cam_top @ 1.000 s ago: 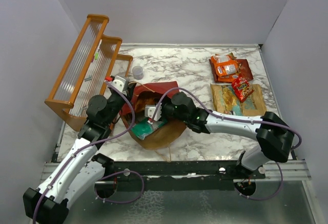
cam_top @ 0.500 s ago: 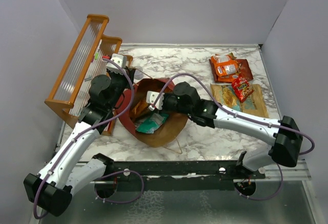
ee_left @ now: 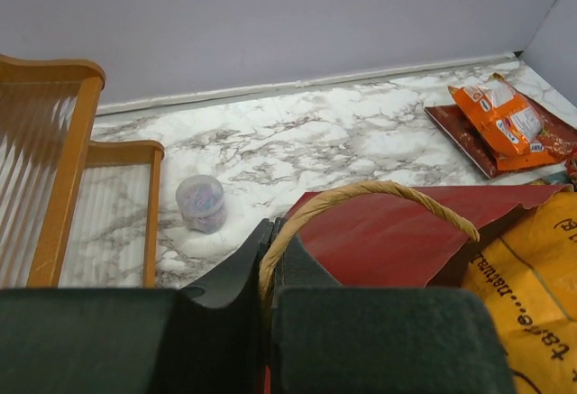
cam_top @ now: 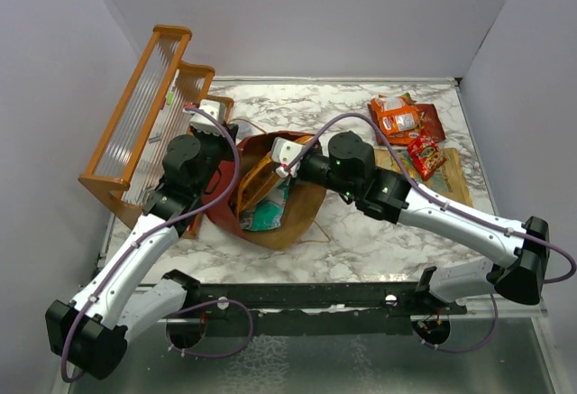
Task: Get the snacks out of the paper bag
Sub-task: Take out the snack from the paper bag.
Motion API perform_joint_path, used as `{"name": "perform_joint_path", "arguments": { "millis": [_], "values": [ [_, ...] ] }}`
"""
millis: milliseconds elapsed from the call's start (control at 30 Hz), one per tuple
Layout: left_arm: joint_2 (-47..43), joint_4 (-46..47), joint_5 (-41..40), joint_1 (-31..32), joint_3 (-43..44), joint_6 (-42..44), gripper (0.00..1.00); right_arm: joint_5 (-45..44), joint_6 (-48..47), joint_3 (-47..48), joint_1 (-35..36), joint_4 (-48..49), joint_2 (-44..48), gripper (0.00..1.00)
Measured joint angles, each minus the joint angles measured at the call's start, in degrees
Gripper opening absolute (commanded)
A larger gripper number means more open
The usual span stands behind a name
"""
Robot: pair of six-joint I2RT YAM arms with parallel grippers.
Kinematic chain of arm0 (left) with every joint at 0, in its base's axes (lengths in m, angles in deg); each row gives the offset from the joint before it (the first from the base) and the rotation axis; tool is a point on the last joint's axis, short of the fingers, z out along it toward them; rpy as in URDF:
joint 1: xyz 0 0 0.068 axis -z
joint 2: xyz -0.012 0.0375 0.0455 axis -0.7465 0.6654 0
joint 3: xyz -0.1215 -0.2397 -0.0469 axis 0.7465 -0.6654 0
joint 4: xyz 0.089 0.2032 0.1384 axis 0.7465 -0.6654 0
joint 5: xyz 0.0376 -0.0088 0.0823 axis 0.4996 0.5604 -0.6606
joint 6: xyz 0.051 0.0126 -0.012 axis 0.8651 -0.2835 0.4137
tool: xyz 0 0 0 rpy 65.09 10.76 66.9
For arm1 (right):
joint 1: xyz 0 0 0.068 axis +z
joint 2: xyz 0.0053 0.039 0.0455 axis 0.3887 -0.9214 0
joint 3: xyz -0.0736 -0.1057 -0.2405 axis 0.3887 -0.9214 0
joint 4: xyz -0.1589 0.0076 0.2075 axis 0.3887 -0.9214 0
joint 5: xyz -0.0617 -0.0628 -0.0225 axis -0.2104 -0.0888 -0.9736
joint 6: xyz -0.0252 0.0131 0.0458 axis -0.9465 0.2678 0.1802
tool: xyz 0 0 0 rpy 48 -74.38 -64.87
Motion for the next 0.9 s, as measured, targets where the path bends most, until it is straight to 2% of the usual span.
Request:
{"name": "perform_joint_path", "arguments": {
  "millis": [267,633,767,900],
  "values": [
    [-3.2,2.0,-0.2,0.0,-2.5,1.8,0.00,-4.9,-2.0,1.4,0.0,-1.6,1.0,0.01],
    [-3.8,2.6,-1.7,-0.3,-3.0,3.2,0.00,-8.3,-3.1,3.4,0.0,-6.9,15.7,0.01],
    [-3.8,2.6,-1.7,-0.4,-3.0,3.2,0.00,-13.0,-2.8,4.2,0.0,-6.9,20.0,0.01],
    [-3.8,2.7,-1.7,-0.4,-3.0,3.3,0.00,-24.2,-3.2,0.7,0.1,-3.7,24.3,0.01]
  ]
}}
